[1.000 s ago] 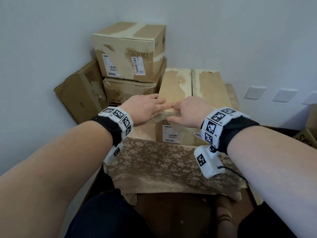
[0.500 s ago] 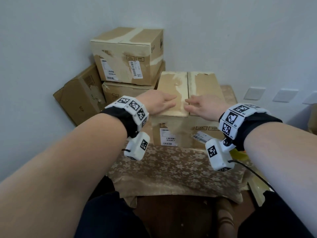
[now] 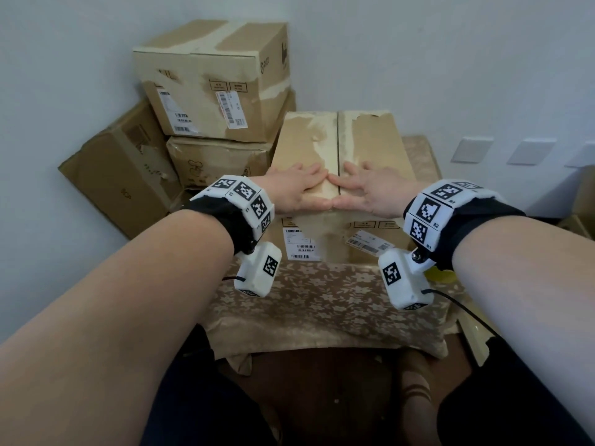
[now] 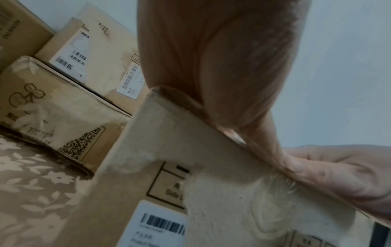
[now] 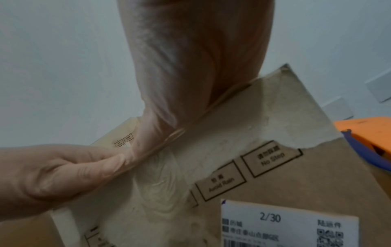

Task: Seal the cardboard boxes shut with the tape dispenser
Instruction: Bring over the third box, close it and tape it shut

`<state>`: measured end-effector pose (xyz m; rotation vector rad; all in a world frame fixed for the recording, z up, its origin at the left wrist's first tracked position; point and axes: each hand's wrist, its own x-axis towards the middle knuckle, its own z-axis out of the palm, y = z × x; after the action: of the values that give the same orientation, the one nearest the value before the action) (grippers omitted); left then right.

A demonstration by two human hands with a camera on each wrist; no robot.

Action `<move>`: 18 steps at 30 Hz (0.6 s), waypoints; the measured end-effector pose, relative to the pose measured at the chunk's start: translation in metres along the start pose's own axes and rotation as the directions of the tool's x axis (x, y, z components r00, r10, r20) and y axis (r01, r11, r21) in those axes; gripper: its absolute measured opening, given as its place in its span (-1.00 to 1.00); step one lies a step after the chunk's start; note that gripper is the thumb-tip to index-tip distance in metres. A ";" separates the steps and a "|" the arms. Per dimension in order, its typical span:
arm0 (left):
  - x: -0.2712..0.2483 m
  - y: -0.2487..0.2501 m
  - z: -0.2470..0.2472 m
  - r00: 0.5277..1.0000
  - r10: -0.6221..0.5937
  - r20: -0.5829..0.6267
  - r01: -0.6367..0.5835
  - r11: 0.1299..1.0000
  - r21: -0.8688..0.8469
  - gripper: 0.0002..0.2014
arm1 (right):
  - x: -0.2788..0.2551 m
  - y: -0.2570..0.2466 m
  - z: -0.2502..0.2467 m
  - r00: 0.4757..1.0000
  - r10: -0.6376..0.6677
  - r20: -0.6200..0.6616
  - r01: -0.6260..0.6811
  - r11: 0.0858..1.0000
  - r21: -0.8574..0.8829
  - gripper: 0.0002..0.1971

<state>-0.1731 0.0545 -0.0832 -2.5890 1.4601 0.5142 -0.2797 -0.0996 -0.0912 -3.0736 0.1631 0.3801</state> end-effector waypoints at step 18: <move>0.001 0.004 0.014 0.992 -0.014 -0.123 0.024 0.997 0.080 -0.19 | -0.001 -0.007 0.008 0.995 0.042 -0.089 -0.049 0.996 -0.075 -0.26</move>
<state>-0.1792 0.0554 -0.0960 -2.6093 1.4588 0.2916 -0.2821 -0.0919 -0.0986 -3.1694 0.2268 0.2600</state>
